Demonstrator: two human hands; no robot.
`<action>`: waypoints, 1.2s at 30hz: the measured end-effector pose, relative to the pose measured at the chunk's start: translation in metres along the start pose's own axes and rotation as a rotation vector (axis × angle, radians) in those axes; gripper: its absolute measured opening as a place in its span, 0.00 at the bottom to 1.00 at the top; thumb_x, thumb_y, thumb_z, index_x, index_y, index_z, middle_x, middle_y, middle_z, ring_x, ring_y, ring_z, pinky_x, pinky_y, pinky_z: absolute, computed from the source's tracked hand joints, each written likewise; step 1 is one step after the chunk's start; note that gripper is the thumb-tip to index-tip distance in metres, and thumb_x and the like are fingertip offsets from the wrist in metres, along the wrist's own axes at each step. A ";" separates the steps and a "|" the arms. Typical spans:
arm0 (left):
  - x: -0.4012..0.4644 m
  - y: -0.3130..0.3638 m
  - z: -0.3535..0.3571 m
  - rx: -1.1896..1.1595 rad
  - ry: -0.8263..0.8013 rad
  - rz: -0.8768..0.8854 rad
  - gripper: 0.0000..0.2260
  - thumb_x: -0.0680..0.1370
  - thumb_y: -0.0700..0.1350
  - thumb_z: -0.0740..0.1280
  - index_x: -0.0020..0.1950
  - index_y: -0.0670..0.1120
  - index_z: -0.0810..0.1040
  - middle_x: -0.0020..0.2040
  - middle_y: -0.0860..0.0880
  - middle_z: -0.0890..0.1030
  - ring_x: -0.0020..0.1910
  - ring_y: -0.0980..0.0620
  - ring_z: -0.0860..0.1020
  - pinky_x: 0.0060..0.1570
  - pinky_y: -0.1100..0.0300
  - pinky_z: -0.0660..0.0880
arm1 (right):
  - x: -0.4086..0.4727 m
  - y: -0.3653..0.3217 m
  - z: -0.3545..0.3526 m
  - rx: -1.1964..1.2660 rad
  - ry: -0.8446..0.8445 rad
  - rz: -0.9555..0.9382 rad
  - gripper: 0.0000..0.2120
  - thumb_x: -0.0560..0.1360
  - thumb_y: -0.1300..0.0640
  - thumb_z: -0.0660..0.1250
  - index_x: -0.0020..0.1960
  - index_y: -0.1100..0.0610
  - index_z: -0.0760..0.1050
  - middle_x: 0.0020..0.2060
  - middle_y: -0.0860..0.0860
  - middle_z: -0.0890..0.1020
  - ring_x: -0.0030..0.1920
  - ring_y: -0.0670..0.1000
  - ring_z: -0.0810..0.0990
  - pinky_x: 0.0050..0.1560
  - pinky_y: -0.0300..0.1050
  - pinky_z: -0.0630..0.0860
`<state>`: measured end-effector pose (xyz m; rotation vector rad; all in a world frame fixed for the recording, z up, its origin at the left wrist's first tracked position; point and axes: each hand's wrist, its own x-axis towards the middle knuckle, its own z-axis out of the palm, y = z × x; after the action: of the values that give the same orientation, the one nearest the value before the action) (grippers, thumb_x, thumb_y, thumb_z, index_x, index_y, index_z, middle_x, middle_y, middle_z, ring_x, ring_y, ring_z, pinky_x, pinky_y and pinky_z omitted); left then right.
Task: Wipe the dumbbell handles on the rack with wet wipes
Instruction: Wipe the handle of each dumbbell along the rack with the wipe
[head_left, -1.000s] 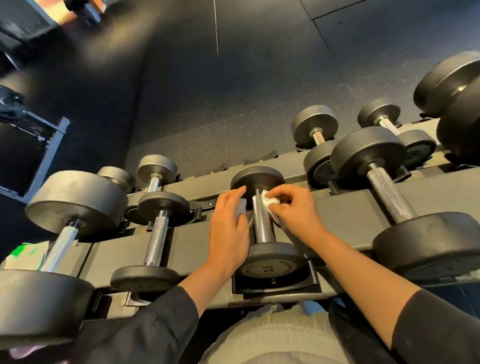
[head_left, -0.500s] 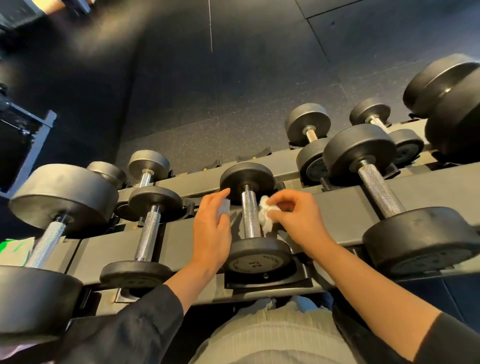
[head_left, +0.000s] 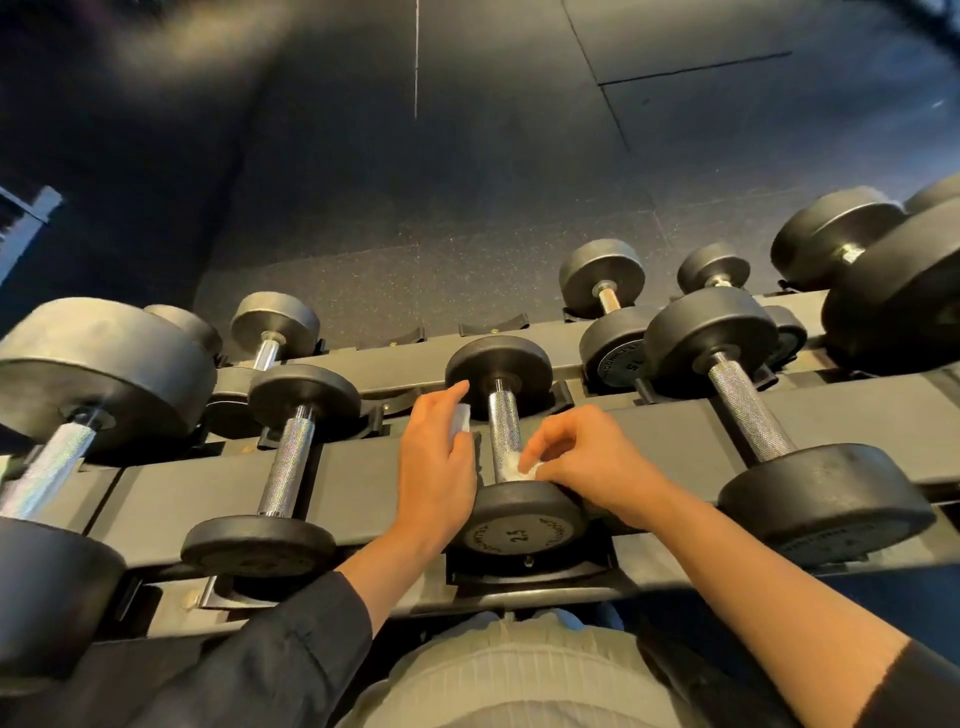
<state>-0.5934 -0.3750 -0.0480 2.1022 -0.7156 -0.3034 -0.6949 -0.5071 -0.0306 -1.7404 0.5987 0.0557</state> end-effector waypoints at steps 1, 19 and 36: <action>0.001 -0.001 -0.001 0.004 -0.015 0.009 0.19 0.80 0.35 0.58 0.70 0.47 0.69 0.65 0.51 0.72 0.62 0.61 0.68 0.55 0.80 0.61 | 0.000 -0.005 0.000 0.025 0.032 -0.013 0.10 0.68 0.70 0.70 0.35 0.56 0.81 0.33 0.43 0.81 0.38 0.41 0.79 0.37 0.33 0.74; 0.019 -0.052 -0.021 -0.075 -0.265 -0.072 0.25 0.80 0.35 0.58 0.76 0.50 0.60 0.75 0.51 0.62 0.74 0.52 0.60 0.69 0.61 0.57 | 0.051 -0.039 0.035 -1.054 -0.041 -0.117 0.14 0.73 0.63 0.68 0.57 0.52 0.79 0.58 0.49 0.77 0.61 0.50 0.69 0.59 0.44 0.72; 0.020 -0.006 -0.012 -0.159 -0.214 0.100 0.23 0.79 0.35 0.60 0.73 0.50 0.66 0.71 0.52 0.67 0.68 0.55 0.67 0.60 0.70 0.60 | -0.013 -0.045 -0.021 -0.387 0.175 -0.009 0.18 0.74 0.71 0.64 0.38 0.50 0.81 0.45 0.45 0.83 0.51 0.40 0.80 0.54 0.35 0.76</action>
<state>-0.5693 -0.3761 -0.0449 1.8941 -0.8897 -0.5188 -0.6932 -0.5159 0.0196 -2.1378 0.7437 0.0131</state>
